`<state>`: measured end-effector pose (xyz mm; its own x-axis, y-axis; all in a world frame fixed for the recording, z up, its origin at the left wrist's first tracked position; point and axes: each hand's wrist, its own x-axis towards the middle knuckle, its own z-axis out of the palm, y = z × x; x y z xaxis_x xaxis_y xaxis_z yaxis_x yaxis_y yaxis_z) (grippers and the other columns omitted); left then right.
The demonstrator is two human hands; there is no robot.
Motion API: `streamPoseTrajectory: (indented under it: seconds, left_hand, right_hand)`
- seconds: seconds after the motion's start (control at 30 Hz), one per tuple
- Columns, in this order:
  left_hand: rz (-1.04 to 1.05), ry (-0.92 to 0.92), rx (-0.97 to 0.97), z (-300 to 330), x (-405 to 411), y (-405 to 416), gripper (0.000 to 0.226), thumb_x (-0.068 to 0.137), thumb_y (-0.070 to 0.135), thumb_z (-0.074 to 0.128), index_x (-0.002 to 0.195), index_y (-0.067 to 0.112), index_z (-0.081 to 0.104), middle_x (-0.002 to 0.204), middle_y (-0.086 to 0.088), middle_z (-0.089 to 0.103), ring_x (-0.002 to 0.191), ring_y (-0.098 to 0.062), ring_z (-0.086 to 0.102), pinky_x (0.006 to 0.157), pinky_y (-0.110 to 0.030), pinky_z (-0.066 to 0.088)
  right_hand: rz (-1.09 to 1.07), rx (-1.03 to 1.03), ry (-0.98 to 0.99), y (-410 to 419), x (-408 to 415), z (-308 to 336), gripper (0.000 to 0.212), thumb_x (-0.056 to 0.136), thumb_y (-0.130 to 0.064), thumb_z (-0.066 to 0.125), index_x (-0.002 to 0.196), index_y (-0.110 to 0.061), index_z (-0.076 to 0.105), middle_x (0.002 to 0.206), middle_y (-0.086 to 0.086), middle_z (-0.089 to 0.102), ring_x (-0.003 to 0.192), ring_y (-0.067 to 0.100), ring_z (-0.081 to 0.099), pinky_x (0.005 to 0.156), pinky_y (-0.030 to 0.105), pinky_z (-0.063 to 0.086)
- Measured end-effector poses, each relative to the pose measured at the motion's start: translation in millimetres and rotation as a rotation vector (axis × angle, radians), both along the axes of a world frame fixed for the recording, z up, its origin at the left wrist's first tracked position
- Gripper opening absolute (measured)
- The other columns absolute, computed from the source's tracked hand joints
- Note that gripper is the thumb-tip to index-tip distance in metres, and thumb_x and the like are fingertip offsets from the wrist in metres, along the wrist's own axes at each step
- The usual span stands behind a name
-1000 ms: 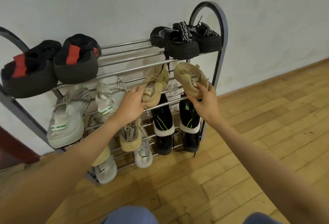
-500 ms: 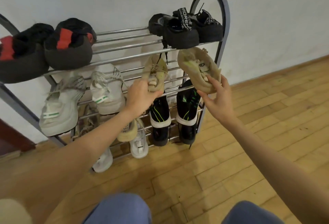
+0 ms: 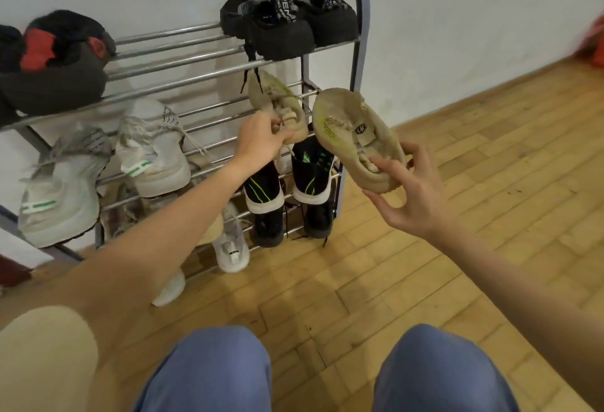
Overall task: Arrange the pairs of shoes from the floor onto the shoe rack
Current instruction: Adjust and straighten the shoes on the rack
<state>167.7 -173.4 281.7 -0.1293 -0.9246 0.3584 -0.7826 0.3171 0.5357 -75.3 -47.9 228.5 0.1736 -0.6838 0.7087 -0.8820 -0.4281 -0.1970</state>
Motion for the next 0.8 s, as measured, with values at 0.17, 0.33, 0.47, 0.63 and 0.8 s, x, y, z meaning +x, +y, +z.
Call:
streamPoseTrajectory:
  seconds: [0.17, 0.33, 0.47, 0.63, 0.8]
  left_hand:
    - [-0.047, -0.055, 0.001, -2, 7, -9, 0.029, 0.080, 0.033, 0.072, 0.095, 0.007, 0.070, 0.090, -0.001, 0.065, 0.082, -0.012, 0.055, 0.065, -0.019, 0.033]
    - [-0.029, 0.080, -0.019, -8, -15, -7, 0.025, 0.080, 0.031, 0.072, 0.082, 0.006, 0.069, 0.082, -0.002, 0.064, 0.078, -0.012, 0.054, 0.069, -0.023, 0.035]
    - [-0.062, 0.077, -0.023, -8, -40, -8, 0.025, 0.076, 0.034, 0.075, 0.078, 0.010, 0.067, 0.081, -0.005, 0.066, 0.076, -0.014, 0.056, 0.070, -0.028, 0.043]
    - [-0.086, 0.069, -0.043, -4, -61, -9, 0.026, 0.079, 0.031, 0.072, 0.086, 0.007, 0.066, 0.087, -0.005, 0.067, 0.080, -0.012, 0.058, 0.076, -0.029, 0.048]
    - [-0.144, 0.045, 0.037, 0, -56, -7, 0.035, 0.086, 0.032, 0.066, 0.112, 0.009, 0.065, 0.109, -0.005, 0.066, 0.100, -0.015, 0.060, 0.082, -0.023, 0.043]
  right_hand:
    - [-0.004, 0.000, -0.038, 19, -8, -7, 0.048, 0.077, -0.036, 0.076, 0.115, -0.007, 0.068, 0.113, 0.023, 0.051, 0.099, 0.031, 0.049, 0.080, 0.030, 0.041]
    - [0.000, -0.029, -0.041, 30, -16, -4, 0.047, 0.077, -0.036, 0.076, 0.111, -0.005, 0.069, 0.111, 0.023, 0.052, 0.097, 0.031, 0.049, 0.076, 0.036, 0.043]
    - [-0.009, -0.048, -0.032, 43, -29, -4, 0.045, 0.075, -0.034, 0.077, 0.107, -0.005, 0.070, 0.109, 0.021, 0.052, 0.094, 0.029, 0.049, 0.073, 0.039, 0.044]
    - [0.005, -0.019, -0.018, 54, -47, -8, 0.045, 0.074, -0.037, 0.076, 0.106, -0.005, 0.069, 0.104, 0.019, 0.051, 0.090, 0.028, 0.045, 0.070, 0.038, 0.042]
    - [0.053, 0.029, -0.010, 58, -46, -7, 0.047, 0.078, -0.043, 0.070, 0.107, -0.006, 0.069, 0.104, 0.019, 0.052, 0.092, 0.020, 0.042, 0.077, 0.028, 0.036]
